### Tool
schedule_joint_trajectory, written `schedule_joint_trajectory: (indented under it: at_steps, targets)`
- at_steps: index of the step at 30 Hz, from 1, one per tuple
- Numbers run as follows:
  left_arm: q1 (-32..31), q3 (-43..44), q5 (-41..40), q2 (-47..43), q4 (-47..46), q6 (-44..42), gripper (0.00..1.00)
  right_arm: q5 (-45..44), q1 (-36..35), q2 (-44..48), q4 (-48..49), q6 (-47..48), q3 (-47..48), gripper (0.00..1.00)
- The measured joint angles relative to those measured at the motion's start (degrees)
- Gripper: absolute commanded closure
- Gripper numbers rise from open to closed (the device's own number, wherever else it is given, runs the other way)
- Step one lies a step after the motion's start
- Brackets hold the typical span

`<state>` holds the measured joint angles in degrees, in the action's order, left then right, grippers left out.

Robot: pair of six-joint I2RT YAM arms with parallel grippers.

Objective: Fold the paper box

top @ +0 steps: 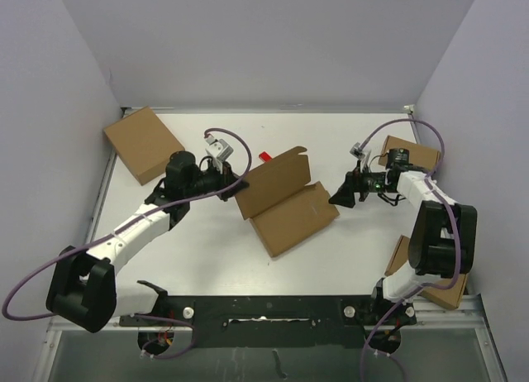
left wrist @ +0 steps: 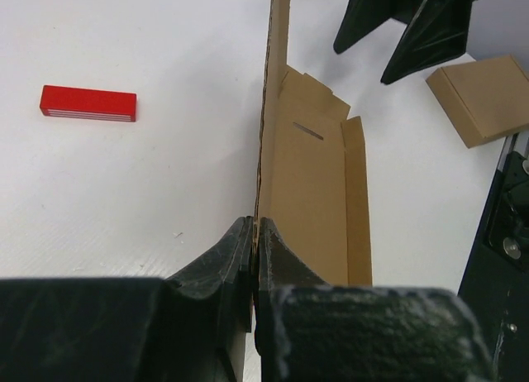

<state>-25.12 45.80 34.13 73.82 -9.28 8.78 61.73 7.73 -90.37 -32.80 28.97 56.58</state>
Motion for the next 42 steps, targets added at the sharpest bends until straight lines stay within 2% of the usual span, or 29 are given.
schedule_joint_trajectory:
  at_steps: [7,15,24,30,42]
  targets:
    - [2.8,-4.5,3.1,-0.9,-7.6,3.7,1.0,-6.2,-2.0,-5.7,0.2,-1.6,1.0,0.17]
    - [3.3,-4.7,7.2,-1.0,-11.3,5.3,1.0,-9.4,-2.3,-5.6,1.9,-2.1,2.6,0.19]
    - [5.2,-4.7,9.9,-1.0,-12.0,8.8,1.0,-0.1,-6.7,8.5,2.9,12.5,1.9,0.16]
    - [5.7,-4.7,10.8,-1.0,-12.6,10.6,1.0,0.7,-7.1,7.1,3.0,20.1,0.6,0.17]
    - [5.7,-4.7,12.2,-1.0,-14.1,12.3,1.0,-2.0,-9.8,5.2,6.6,27.1,-0.4,0.4]
